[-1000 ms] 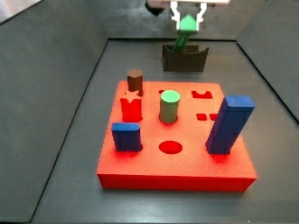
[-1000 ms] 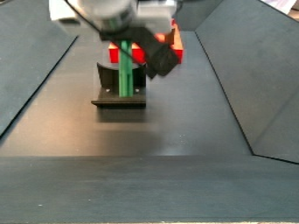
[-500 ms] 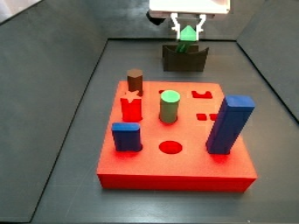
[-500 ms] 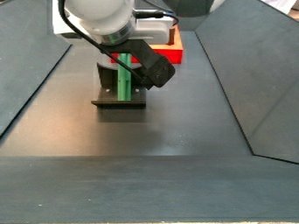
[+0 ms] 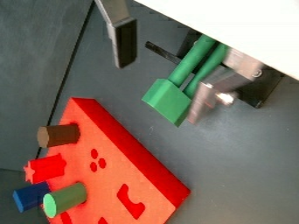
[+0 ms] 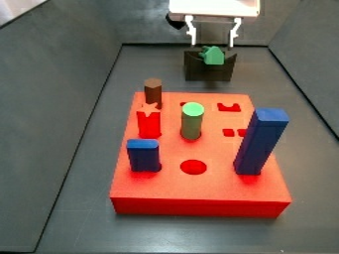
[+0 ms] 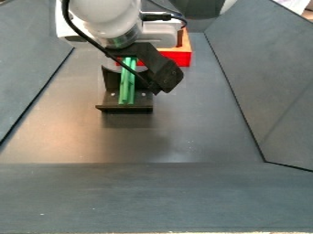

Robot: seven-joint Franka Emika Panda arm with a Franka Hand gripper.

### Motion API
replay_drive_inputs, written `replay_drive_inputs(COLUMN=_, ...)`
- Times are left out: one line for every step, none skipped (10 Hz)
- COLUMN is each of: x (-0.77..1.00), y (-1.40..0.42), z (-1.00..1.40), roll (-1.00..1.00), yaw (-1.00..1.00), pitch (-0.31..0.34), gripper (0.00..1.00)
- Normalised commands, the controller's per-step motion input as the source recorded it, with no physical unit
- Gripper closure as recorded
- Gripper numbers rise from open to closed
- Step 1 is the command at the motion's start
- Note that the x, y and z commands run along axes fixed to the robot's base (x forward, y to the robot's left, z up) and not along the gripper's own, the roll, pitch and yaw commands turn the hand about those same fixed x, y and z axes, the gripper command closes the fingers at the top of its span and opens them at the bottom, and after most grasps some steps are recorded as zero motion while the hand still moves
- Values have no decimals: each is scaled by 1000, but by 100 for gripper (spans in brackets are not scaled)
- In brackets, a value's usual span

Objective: Pick up the 3 prong object. Move up. Place the 3 prong object on the fixture. Regrasp the 3 prong object. Move to above the board. Insert the 3 prong object.
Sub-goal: Regrasp the 3 prong object.

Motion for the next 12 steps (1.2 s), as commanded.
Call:
replay_drive_inputs(x=0, y=0, z=1000, roll=-68, yaw=28, pitch=-33, gripper=0)
replay_drive_inputs(x=-11, y=6, z=1000, roll=-56, yaw=40, pitch=-25, gripper=0)
replay_drive_inputs(x=-22, y=10, z=1000, roll=-41, yaw=45, pitch=-14, gripper=0)
replay_drive_inputs(x=-30, y=5, z=1000, roll=-6, yaw=45, pitch=9, gripper=0)
replay_drive_inputs(x=-39, y=8, z=975, roll=19, yaw=43, pitch=30, gripper=0)
replay_drive_inputs(x=-37, y=8, z=788, roll=26, yaw=35, pitch=50, gripper=0)
replay_drive_inputs(x=-35, y=10, z=596, roll=36, yaw=21, pitch=61, gripper=0)
replay_drive_inputs(x=-33, y=6, z=407, roll=40, yaw=9, pitch=74, gripper=0)
replay_drive_inputs(x=157, y=-745, z=693, roll=1000, yaw=28, pitch=56, gripper=0)
replay_drive_inputs(x=160, y=-720, z=554, roll=1000, yaw=27, pitch=55, gripper=0)
replay_drive_inputs(x=67, y=-520, z=338, roll=1000, yaw=27, pitch=51, gripper=0)
replay_drive_inputs(x=15, y=-320, z=165, roll=1000, yaw=26, pitch=47, gripper=0)
